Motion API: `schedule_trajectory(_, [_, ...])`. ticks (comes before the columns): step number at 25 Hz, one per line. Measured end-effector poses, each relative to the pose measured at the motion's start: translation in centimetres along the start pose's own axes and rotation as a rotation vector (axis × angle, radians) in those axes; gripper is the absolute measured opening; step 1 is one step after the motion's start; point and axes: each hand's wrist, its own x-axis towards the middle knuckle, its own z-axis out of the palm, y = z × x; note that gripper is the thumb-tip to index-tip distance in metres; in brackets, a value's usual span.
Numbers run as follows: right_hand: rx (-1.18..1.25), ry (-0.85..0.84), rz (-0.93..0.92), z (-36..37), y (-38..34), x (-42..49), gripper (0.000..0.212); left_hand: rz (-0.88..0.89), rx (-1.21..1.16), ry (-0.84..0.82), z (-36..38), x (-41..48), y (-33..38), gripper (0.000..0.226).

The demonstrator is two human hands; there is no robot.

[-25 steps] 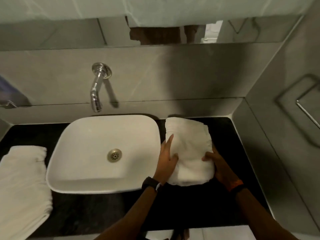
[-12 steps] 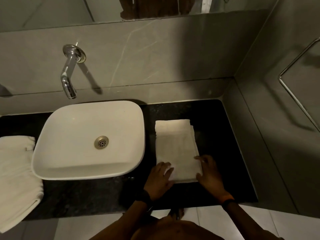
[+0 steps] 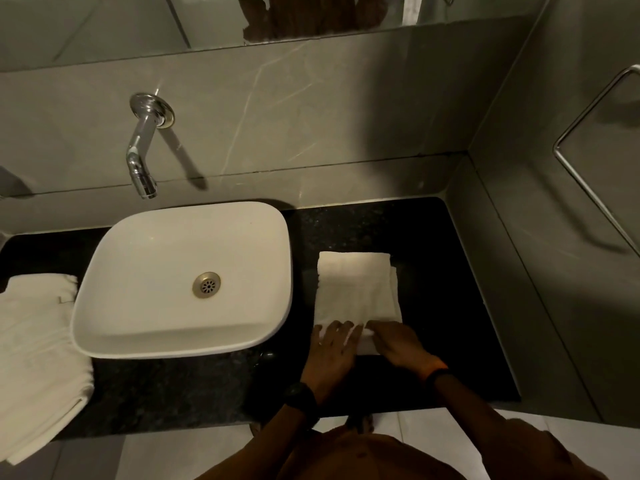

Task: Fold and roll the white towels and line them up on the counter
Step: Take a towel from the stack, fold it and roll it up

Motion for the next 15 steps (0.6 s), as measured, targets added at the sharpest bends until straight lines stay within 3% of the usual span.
schedule_trajectory(2, [0.158,-0.117,0.161,-1.2,-0.5,1.4,0.036,0.014,0.003,-0.084,-0.4,0.3,0.3,0.061])
schedule_trajectory(4, [0.104,-0.136,0.205,-1.4,-0.9,1.5,0.041,-0.057,-0.041,-0.103,-1.2,1.4,-0.1,0.062])
schedule_trajectory(6, [-0.206,0.045,0.056,0.5,-0.9,0.3,0.067,-0.052,-0.042,-0.109,-1.3,2.2,-0.5,0.050])
schedule_trajectory(8, [-0.334,0.158,-0.098,2.5,-1.5,-1.3,0.085,-0.057,-0.099,-0.108,-1.0,2.9,-0.8,0.044])
schedule_trajectory(11, [-0.280,0.091,-0.092,2.5,-2.2,-0.1,0.066,-0.043,0.018,-0.033,-0.4,2.2,-0.5,0.048])
schedule_trajectory(13, [-0.221,0.030,-0.062,0.9,-2.4,1.4,0.047,-0.031,0.143,-0.074,-0.1,1.0,0.4,0.061])
schedule_trajectory(15, [-0.103,-0.038,-0.013,-0.2,-2.5,2.0,0.042,-0.075,0.114,-0.133,-0.5,1.3,0.6,0.061])
